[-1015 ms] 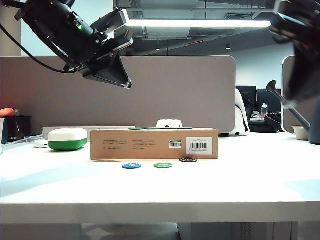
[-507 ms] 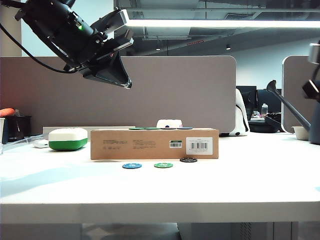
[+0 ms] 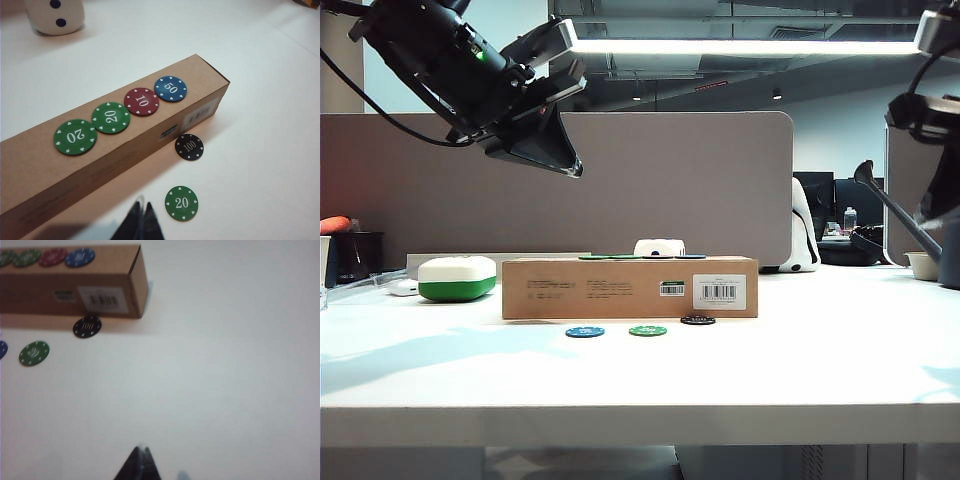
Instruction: Push the chip, whose value equals the sum of all the chip values on the rectangular box, forward next to the box.
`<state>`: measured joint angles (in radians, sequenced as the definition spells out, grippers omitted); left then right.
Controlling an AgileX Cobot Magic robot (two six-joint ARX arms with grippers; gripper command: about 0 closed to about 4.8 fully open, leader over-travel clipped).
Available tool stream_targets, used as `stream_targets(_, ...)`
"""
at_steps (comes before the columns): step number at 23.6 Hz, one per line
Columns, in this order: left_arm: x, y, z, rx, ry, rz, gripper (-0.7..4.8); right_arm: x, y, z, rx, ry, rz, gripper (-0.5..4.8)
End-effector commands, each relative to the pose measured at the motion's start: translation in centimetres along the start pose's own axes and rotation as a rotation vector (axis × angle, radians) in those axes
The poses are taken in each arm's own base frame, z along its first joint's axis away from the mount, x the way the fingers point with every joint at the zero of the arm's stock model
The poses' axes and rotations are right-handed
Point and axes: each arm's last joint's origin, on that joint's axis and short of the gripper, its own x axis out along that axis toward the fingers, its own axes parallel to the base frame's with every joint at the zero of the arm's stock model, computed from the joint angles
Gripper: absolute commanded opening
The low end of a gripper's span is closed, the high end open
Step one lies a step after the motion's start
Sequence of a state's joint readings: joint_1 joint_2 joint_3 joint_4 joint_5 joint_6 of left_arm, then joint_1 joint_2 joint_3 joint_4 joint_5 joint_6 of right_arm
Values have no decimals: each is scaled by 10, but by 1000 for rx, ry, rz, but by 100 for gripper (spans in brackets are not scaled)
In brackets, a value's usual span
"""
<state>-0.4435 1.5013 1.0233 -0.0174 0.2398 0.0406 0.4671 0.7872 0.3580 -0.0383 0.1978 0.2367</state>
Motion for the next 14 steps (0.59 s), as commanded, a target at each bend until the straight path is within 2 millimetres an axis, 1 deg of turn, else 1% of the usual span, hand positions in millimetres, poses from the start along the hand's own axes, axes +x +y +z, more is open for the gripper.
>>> stream_targets(1,-2,0,3,9,-20,-3,-5,0,0,3,1,-31,-2,-5)
stream_targets(6,-9,-2,8,14,-41,-2,-5,0,0,3,1,-31,-3,-5)
stream_targets(10,-37,-8,25,36,-131,3,-5,0,0,3,1,-31,-3,-5)
stream_targets(14,-62,-13,36,53,-200,6,-5,0,0,3,1,-31,-2,-5)
